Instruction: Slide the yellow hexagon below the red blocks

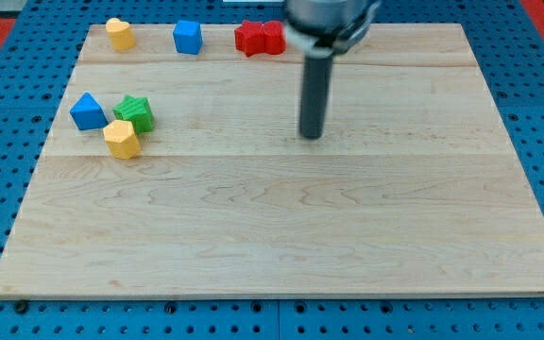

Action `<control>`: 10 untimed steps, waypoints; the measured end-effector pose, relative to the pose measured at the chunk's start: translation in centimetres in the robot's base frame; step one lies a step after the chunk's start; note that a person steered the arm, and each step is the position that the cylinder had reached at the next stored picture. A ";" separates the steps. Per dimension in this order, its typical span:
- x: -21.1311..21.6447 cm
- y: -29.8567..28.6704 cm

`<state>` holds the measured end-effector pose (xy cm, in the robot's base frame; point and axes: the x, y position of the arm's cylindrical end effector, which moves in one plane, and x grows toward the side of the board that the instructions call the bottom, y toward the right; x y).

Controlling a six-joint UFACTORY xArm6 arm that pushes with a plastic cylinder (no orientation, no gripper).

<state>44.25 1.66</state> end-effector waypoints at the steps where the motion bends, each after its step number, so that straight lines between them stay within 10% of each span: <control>1: 5.4 -8.5; 4: 0.5 -22.6; 8: -5.8 -16.7; 10: -8.1 -1.2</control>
<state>36.13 0.47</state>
